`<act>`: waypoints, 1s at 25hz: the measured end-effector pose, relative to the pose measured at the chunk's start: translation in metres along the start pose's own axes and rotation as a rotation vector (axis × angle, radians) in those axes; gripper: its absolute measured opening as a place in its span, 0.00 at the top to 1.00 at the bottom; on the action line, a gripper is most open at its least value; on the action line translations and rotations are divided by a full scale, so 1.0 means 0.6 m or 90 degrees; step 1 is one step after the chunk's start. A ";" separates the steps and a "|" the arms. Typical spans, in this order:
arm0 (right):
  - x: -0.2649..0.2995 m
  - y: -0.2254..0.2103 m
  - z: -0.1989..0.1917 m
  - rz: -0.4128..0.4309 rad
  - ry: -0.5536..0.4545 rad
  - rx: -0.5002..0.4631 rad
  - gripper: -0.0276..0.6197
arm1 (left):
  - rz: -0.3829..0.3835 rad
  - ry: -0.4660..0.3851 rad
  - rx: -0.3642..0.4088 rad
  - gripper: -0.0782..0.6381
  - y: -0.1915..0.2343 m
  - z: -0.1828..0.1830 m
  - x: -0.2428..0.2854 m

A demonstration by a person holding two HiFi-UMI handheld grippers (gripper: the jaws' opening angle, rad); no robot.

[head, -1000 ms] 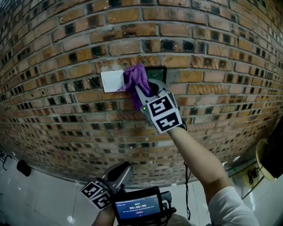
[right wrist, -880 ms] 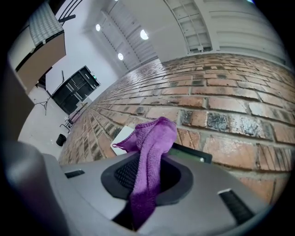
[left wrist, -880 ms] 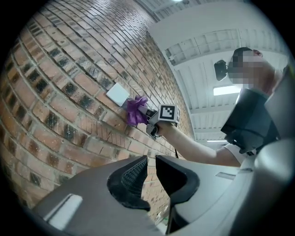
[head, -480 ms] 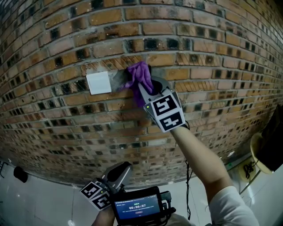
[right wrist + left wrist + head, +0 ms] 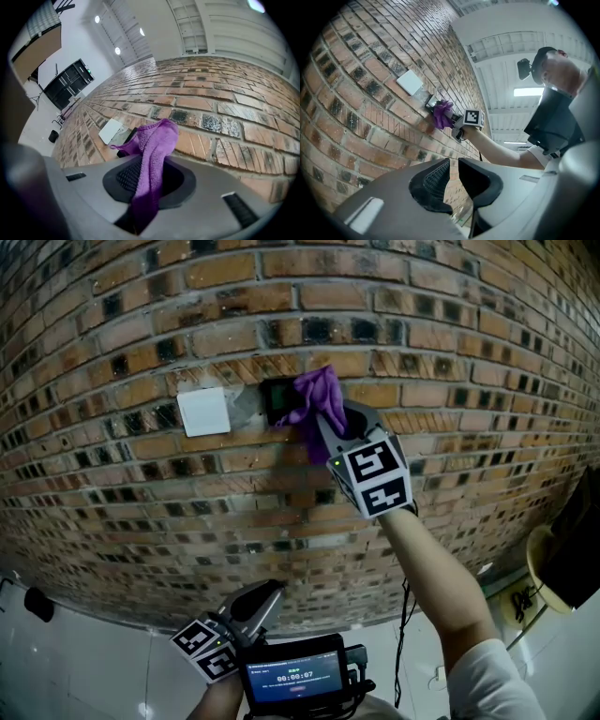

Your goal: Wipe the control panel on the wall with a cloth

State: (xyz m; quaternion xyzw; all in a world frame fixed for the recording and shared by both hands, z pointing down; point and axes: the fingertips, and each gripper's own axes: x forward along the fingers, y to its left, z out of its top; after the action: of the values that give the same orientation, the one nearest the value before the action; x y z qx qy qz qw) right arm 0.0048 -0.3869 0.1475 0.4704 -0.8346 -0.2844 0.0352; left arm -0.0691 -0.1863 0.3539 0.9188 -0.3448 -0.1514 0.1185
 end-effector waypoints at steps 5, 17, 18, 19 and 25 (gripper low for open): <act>-0.011 -0.016 -0.010 -0.012 0.006 -0.002 0.83 | -0.008 0.001 0.002 0.81 -0.005 0.000 0.009; -0.045 -0.052 -0.027 -0.041 0.014 -0.002 0.83 | -0.013 0.008 0.002 0.81 -0.008 -0.004 0.017; -0.048 -0.053 -0.029 -0.042 0.015 -0.002 0.83 | -0.013 0.008 0.002 0.81 -0.007 -0.004 0.017; -0.051 -0.054 -0.030 -0.043 0.015 -0.001 0.83 | -0.013 0.008 0.002 0.81 -0.006 -0.003 0.017; -0.071 -0.055 -0.036 -0.048 0.017 0.004 0.83 | -0.011 0.010 0.001 0.81 -0.005 -0.005 0.014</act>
State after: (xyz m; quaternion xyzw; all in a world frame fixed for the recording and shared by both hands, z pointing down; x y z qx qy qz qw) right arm 0.0607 -0.3753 0.1578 0.5051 -0.8169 -0.2764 0.0340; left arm -0.0602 -0.1896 0.3541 0.9228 -0.3363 -0.1452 0.1194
